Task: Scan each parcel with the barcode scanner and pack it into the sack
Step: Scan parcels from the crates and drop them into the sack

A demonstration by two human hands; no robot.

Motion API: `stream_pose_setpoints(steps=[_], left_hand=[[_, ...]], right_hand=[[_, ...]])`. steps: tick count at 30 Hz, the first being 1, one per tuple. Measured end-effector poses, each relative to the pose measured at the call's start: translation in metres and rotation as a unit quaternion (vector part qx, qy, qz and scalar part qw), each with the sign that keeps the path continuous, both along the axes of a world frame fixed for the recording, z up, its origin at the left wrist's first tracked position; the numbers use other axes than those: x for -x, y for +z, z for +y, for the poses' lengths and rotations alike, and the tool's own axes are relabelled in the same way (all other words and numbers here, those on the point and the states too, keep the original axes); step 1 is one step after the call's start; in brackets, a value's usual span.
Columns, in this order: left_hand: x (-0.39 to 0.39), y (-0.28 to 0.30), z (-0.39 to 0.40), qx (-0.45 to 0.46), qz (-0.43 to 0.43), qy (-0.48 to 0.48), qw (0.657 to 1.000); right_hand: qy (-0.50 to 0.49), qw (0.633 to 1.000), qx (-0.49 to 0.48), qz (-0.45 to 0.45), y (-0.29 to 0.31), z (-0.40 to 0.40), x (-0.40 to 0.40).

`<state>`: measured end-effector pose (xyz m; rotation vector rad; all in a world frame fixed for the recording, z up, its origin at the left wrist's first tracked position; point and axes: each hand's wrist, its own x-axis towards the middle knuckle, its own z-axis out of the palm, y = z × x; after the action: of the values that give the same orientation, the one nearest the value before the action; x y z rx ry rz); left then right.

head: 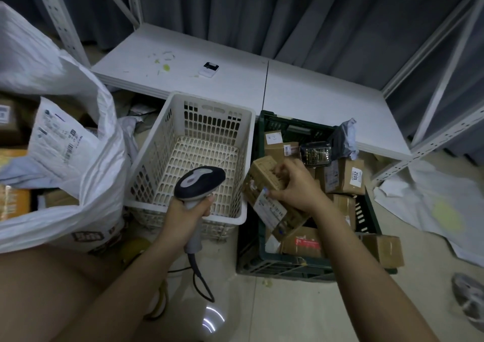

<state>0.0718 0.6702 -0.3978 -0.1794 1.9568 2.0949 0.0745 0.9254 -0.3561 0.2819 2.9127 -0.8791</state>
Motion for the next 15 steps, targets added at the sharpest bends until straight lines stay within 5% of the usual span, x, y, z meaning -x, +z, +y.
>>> stream_pose_setpoints(steps=[5, 11, 15], left_hand=[[-0.006, -0.002, -0.003, -0.002, -0.005, -0.021, 1.000], [-0.016, 0.001, -0.002, 0.012, -0.004, -0.017, 1.000], [-0.022, 0.004, -0.007, 0.006, -0.004, -0.026, 1.000]], right_hand=[[-0.059, 0.996, 0.045, 0.045, -0.017, -0.006, -0.025], [0.003, 0.982, -0.063, -0.176, -0.019, -0.011, -0.055], [-0.017, 0.989, -0.017, -0.147, -0.017, -0.011, -0.057]])
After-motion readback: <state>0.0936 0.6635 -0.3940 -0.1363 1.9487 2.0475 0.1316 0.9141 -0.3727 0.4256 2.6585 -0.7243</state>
